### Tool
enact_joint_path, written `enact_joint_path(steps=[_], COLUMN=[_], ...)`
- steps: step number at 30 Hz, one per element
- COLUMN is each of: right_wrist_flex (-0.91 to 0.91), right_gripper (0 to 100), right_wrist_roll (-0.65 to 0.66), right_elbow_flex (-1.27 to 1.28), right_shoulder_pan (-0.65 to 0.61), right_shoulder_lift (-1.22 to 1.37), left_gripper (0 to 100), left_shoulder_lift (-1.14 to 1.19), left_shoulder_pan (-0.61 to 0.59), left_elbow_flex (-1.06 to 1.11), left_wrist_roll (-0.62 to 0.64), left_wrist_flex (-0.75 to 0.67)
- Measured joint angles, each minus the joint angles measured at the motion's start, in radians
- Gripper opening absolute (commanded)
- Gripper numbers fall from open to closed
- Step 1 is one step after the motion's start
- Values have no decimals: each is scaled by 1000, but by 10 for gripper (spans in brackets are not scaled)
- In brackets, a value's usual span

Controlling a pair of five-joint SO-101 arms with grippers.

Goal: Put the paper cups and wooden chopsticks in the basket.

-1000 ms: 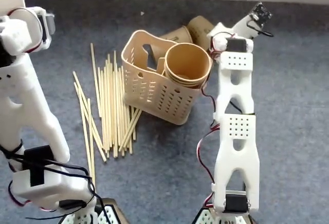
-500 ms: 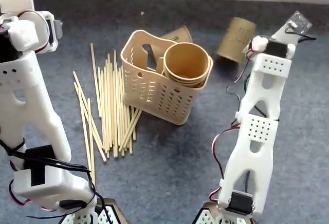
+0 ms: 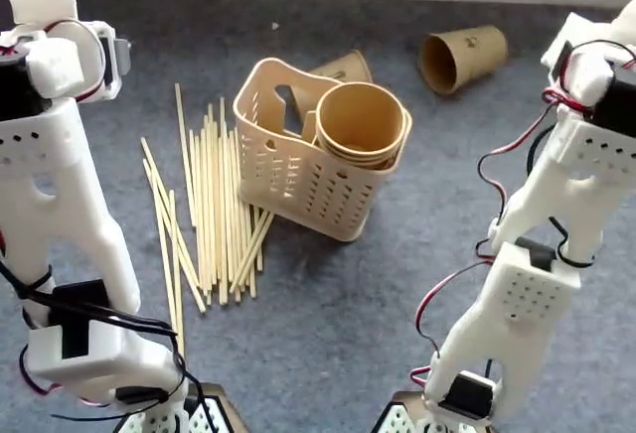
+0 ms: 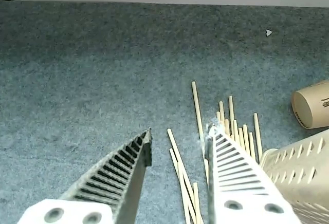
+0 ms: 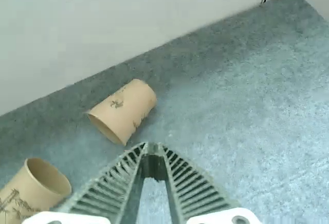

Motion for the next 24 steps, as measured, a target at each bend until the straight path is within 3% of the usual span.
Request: enact_joint_path(steps=[6,11,19,24], right_wrist_flex=[-201,-459,-813,-956], right_gripper=[449,457,398,331], right_wrist_roll=[100,192,158,281], right_elbow_flex=[272,279,288,288], right_shoulder_pan=[-130,-181,-288,-292], right_shoulder_lift=[112,213,413,531], left_gripper=[181,181,182,182], left_shoulder_lift=[0,0,0,2], left_shoulder_pan=[0,0,-18,-58], left_elbow_flex=[3,55,233,265], left_wrist_roll=[0,-41,-55,-55], left_wrist_flex=[0,0,-103,-130])
